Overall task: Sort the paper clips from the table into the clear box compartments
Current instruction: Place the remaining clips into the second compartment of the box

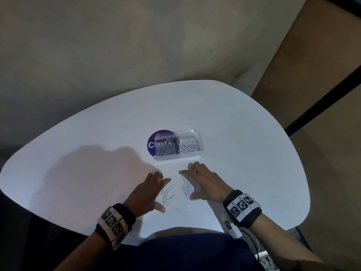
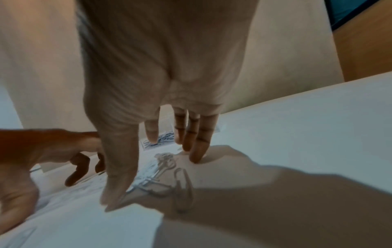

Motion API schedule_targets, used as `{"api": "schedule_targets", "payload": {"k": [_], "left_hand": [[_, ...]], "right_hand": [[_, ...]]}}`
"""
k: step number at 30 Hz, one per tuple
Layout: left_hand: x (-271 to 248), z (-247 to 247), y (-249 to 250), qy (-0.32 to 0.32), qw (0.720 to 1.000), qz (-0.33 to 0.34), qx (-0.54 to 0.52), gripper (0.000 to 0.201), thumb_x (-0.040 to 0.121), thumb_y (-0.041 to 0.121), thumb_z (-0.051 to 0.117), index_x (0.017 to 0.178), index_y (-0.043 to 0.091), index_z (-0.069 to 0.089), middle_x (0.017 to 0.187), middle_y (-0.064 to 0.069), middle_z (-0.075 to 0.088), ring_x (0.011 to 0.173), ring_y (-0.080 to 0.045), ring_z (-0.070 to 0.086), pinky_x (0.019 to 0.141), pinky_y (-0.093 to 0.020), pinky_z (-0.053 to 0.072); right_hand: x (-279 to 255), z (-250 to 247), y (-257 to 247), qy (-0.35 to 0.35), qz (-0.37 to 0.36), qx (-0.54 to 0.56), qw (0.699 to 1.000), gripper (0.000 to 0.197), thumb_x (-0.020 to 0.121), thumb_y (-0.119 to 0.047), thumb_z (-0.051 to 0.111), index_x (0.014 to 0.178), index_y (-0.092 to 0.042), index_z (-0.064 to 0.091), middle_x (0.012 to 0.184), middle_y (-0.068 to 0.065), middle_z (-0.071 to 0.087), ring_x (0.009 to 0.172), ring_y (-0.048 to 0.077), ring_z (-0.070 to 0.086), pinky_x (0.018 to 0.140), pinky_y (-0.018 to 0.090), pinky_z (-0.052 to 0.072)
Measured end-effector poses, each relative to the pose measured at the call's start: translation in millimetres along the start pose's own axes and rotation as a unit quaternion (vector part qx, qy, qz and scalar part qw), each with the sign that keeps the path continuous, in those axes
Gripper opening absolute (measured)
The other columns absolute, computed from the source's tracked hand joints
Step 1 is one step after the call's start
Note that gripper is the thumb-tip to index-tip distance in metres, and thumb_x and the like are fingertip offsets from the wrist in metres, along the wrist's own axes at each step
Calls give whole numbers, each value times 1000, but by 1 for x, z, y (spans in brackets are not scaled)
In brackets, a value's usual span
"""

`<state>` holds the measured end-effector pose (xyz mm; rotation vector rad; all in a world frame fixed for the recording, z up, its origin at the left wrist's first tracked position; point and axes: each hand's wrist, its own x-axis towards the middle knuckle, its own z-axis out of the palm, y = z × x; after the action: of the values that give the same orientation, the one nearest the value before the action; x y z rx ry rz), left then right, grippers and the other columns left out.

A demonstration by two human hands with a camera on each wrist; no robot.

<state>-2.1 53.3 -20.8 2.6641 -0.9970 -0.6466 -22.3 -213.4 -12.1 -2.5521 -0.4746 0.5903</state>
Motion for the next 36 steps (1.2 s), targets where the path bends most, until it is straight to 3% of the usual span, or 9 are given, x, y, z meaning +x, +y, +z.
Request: {"api": "schedule_targets", "payload": {"k": [5,9,11,13,16,20,24,32,36], "left_hand": [[22,-4,24,61,991,-28,-117,56,78,21,74,129,12,55,110,-5,51,103,-20,51,88,-38,46],[29,-7,39,104,981,-48,-154,40,87,24,66,125,16,59,112,-2,58,102,-18,58,88,-36,48],[24,-7,43,109,984,-67,-124,55,83,47,66,129,19,56,121,2,54,113,-16,50,89,-38,48],[19,-2,43,73,995,-61,-42,91,66,69,66,138,17,45,135,-1,46,122,-22,42,88,-41,50],[18,11,40,33,998,-28,48,116,49,73,73,142,12,38,141,-11,43,119,-28,42,81,-42,54],[27,14,35,125,992,1,12,74,58,44,86,119,17,53,113,-4,53,98,-22,46,55,-32,53],[35,10,40,148,987,37,46,21,76,20,79,91,18,64,84,2,55,76,-18,53,56,-26,40],[47,0,44,104,989,48,92,16,76,17,74,73,17,58,72,1,54,65,-16,55,57,-26,43],[49,-8,44,101,995,15,-6,12,76,10,71,77,9,59,76,-5,55,65,-22,55,57,-28,39]], "right_hand": [[12,6,-6,-6,-21,-86,996,65,74,-24,81,132,-20,52,118,2,44,105,21,45,69,38,50],[13,5,-4,33,-12,-71,997,29,82,-21,71,106,-11,59,104,2,51,95,26,56,68,36,47],[11,4,-3,43,-3,-67,997,25,84,-25,70,101,-12,57,100,0,52,92,25,58,68,34,45],[7,5,-2,54,6,-63,997,35,81,-33,74,106,-16,58,107,-1,49,97,21,54,67,32,45],[3,8,4,53,-16,-79,995,62,71,-44,80,126,-26,56,124,-2,45,109,18,41,69,28,41],[3,12,10,35,-39,-102,993,64,70,-38,82,128,-26,59,133,-1,46,114,20,43,73,33,46],[1,18,10,83,-43,-96,991,35,75,-27,77,107,-19,64,109,-3,49,99,19,46,55,31,44],[2,21,5,154,-39,-103,982,8,86,-14,64,83,-18,57,83,-2,52,72,20,51,44,29,34],[3,15,6,149,-17,-102,984,9,86,-15,62,81,-19,57,82,-4,55,75,18,52,47,27,32]]}}
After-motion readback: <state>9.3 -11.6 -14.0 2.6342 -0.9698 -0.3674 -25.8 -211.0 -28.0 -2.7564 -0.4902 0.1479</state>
